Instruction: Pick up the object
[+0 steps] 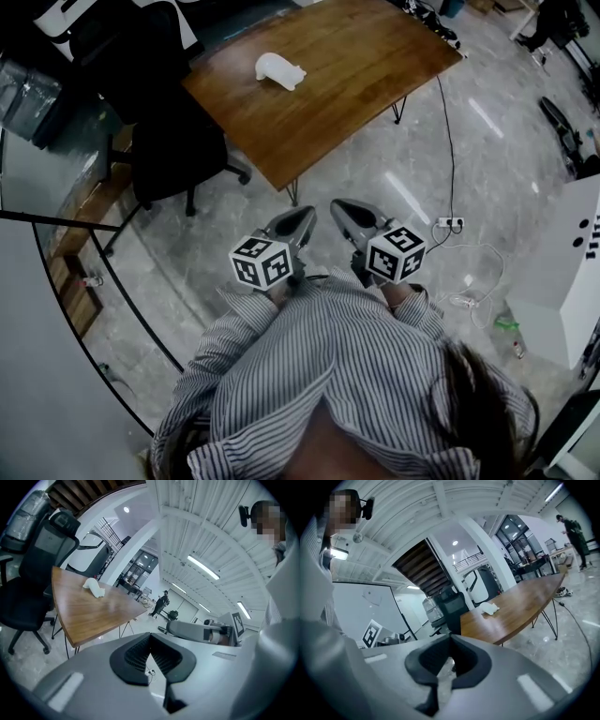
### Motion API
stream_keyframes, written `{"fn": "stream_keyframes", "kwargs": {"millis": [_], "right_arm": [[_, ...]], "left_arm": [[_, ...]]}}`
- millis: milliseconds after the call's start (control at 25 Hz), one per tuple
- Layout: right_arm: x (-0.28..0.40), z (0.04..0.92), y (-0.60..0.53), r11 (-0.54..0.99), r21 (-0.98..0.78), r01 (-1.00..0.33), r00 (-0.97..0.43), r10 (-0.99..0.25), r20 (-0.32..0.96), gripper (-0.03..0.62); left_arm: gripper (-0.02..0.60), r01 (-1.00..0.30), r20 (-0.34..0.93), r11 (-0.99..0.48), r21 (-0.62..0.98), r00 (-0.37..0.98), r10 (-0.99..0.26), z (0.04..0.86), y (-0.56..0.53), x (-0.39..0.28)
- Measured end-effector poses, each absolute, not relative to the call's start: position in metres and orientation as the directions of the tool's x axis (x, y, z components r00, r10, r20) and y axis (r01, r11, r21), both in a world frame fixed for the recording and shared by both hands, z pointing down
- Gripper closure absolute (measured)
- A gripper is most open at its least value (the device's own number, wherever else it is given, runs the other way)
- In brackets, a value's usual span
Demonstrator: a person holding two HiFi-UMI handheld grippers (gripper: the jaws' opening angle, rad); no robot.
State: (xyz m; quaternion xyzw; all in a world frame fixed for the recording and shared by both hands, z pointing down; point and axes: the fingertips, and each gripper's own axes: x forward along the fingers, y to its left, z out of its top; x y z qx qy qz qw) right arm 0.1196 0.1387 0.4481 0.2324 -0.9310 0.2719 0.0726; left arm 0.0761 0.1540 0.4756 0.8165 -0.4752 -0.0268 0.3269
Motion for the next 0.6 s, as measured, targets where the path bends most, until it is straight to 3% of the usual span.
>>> {"fn": "stream_keyframes", "kwargs": {"millis": [600], "right_arm": [[0.082,0.463,0.02,0.708,-0.449,-0.545,-0.838,-0.467,0.281,0.583]], "left_arm": [[0.58,-0.773,0.274,-0.329,0.542,0.533,-0.8,0.489,0.038,0.013]]}}
